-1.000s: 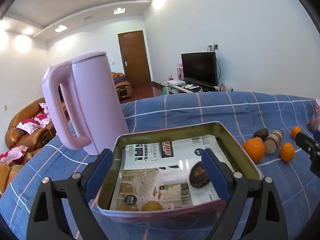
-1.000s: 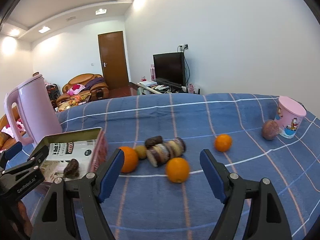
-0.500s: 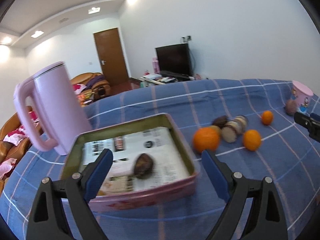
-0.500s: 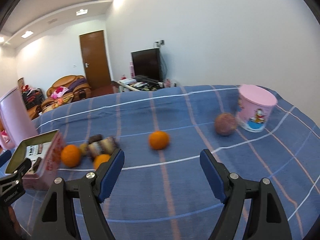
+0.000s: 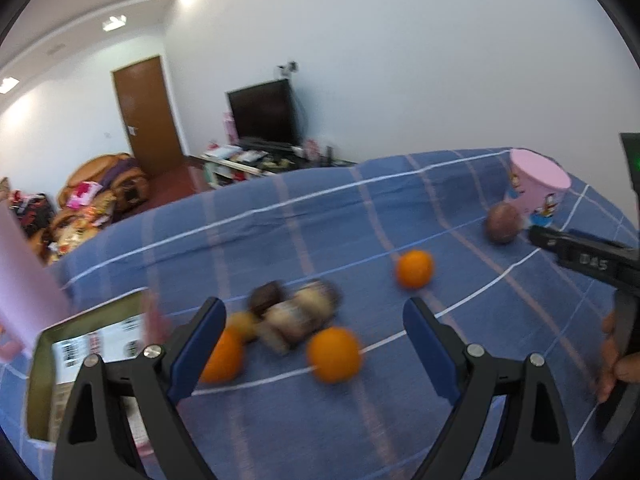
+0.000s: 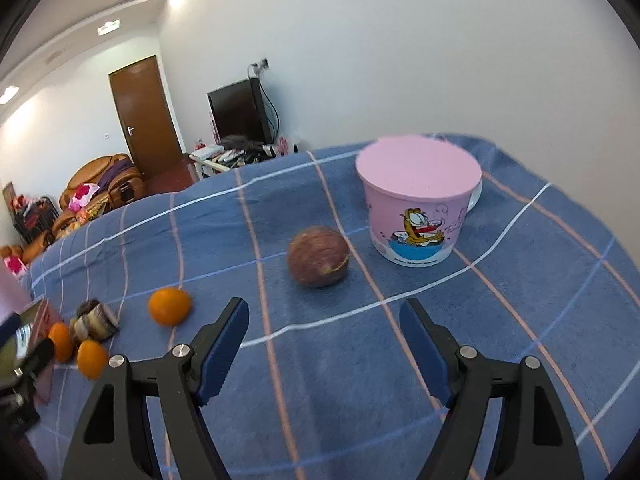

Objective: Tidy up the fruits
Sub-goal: 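Grasp the purple passion fruit with the right tool while the left tool reaches an orange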

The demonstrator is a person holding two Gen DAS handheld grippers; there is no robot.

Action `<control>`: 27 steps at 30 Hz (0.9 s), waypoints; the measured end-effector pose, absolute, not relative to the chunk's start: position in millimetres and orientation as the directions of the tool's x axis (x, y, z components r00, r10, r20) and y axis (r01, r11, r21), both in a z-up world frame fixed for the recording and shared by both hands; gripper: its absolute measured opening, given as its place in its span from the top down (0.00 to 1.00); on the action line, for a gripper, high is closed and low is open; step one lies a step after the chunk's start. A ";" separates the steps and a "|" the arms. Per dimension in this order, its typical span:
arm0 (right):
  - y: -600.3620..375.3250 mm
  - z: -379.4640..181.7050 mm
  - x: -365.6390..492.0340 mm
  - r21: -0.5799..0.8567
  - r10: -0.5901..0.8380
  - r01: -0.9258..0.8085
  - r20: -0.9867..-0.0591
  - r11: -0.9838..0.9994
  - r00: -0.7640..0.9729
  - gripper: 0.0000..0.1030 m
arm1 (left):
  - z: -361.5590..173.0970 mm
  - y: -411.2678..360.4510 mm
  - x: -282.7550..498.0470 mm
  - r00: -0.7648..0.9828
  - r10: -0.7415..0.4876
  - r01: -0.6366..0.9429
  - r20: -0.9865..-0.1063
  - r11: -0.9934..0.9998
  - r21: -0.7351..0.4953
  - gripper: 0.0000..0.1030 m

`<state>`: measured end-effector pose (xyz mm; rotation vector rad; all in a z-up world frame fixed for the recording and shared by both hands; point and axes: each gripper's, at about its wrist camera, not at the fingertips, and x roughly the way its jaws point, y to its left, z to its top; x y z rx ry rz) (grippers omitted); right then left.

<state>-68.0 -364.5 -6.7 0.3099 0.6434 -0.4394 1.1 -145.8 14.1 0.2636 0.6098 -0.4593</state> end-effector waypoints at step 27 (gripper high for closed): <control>-387.6 -34.7 5.4 0.085 -0.221 0.438 -0.768 0.895 0.601 0.54 | -35.8 -256.0 70.0 0.527 -0.310 0.531 -0.791 0.847 0.022 0.33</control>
